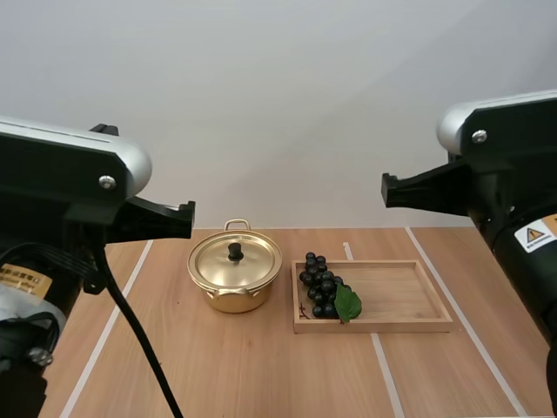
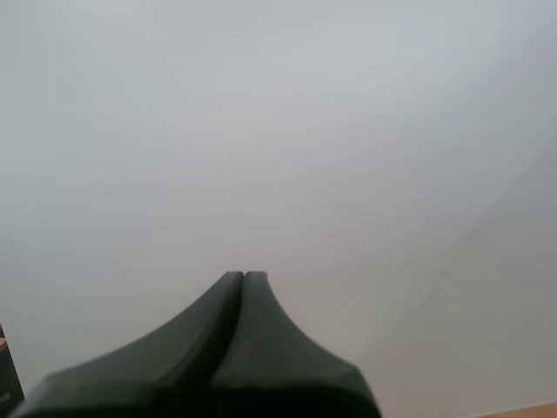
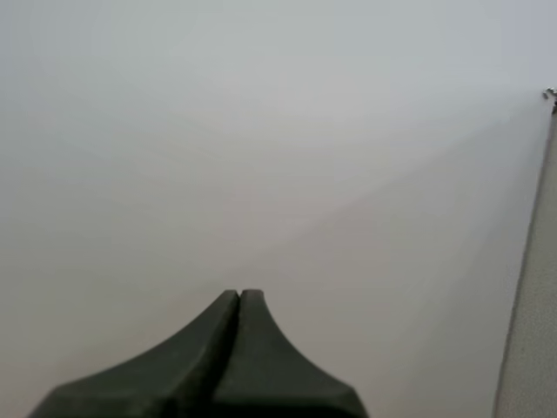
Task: Open the pot, put the pineapple inside, and close it
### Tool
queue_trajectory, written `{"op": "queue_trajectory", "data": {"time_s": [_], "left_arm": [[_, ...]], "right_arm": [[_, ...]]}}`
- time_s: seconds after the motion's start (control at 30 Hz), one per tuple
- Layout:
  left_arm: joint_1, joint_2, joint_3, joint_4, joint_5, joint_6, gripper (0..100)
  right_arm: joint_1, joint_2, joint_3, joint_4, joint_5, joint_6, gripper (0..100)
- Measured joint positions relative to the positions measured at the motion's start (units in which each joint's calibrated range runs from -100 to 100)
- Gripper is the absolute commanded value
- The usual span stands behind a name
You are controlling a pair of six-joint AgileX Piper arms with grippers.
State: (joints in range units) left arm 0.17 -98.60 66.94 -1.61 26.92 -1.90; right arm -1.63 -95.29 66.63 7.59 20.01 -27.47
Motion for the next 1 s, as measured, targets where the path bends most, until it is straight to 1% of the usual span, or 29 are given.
{"op": "queue_trajectory", "data": {"time_s": [0.03,0.13,0.23,0.3,0.43,0.53,0.63,0.77,0.87,1.0], "left_arm": [[0.08,-0.2,0.0,0.0,1.0,0.0,0],[1.17,-0.5,0.2,-0.2,5.8,-0.2,0],[2.11,-0.5,1.5,-0.2,10.1,-0.7,0],[2.29,-0.5,2.3,-0.2,13.5,-0.7,0],[2.35,-0.5,3.5,-0.2,19.3,-0.8,0],[2.37,-0.6,3.6,-0.2,20.7,-0.8,0],[2.18,-1.0,3.6,-0.2,20.7,-0.8,0],[0.99,-1.1,4.3,-0.2,20.7,-0.8,0],[0.35,-1.2,7.1,-0.1,20.6,-0.8,0],[0.08,-1.2,13.1,1.6,17.0,-0.8,0]], "right_arm": [[0.4,-0.6,0.0,-0.9,1.6,0.0,0],[1.7,-2.0,0.0,-2.6,6.9,0.0,0],[3.4,-3.7,1.3,-4.7,8.9,0.0,0],[4.1,-4.3,3.0,-5.4,9.1,0.0,0],[4.3,-4.3,8.4,-5.9,9.1,0.0,0],[4.3,-4.3,12.9,-5.9,8.7,0.0,0],[4.3,-4.2,16.4,-5.9,8.9,0.0,0],[4.2,-4.2,19.8,-5.9,8.8,0.0,0],[3.6,-4.2,21.9,-5.9,8.3,0.0,0],[3.1,-4.2,24.0,-5.9,8.1,0.0,0]]}}
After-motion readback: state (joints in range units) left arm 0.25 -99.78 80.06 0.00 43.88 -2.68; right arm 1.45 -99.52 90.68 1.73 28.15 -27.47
